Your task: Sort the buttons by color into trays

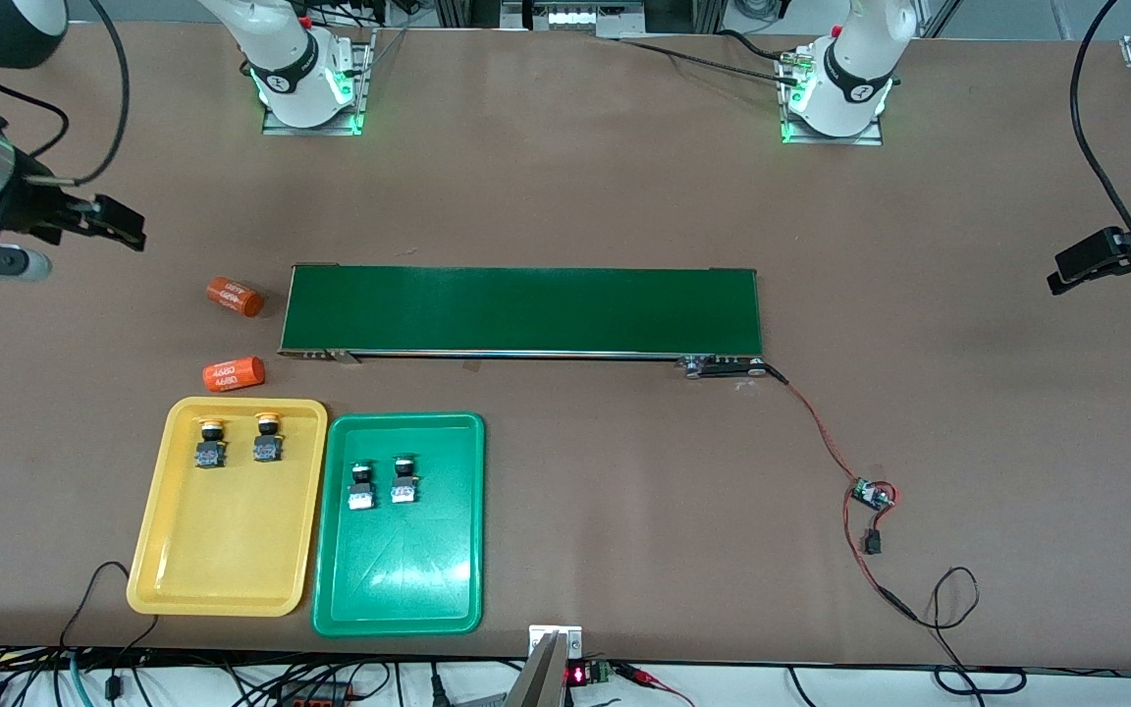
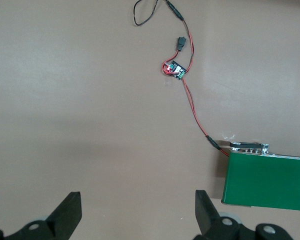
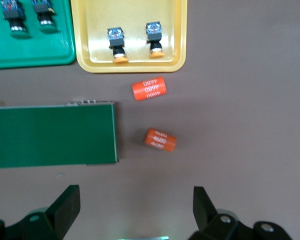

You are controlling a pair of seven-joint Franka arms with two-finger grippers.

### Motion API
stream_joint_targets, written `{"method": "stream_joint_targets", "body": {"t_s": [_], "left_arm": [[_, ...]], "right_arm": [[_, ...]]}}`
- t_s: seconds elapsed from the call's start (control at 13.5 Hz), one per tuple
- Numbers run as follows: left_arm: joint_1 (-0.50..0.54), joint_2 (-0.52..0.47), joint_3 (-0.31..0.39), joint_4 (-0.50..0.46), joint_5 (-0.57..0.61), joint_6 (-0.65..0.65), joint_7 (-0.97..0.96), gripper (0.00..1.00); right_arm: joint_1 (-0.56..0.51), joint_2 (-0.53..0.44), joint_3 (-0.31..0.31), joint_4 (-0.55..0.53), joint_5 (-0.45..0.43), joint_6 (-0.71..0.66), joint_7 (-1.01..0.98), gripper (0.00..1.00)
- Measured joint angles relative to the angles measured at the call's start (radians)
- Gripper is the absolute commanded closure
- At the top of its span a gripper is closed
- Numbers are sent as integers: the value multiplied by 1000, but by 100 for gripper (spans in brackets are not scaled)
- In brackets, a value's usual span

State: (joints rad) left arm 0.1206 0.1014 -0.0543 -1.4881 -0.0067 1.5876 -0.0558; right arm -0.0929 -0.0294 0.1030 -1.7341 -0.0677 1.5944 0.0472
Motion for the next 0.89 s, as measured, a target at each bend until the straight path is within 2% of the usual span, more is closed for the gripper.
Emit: {"method": "stream_joint_targets", "body": {"t_s": [0.22,0.89], "left_arm": [[-1,0,-1,0,0,0,0,0],[-3,-1,-3,1,0,0,0,0]], "right_arm": [[-3,-20,-42,-15,18,-10,-59,0],[3,-16,-42,-15,26,-17,-45,0]]}}
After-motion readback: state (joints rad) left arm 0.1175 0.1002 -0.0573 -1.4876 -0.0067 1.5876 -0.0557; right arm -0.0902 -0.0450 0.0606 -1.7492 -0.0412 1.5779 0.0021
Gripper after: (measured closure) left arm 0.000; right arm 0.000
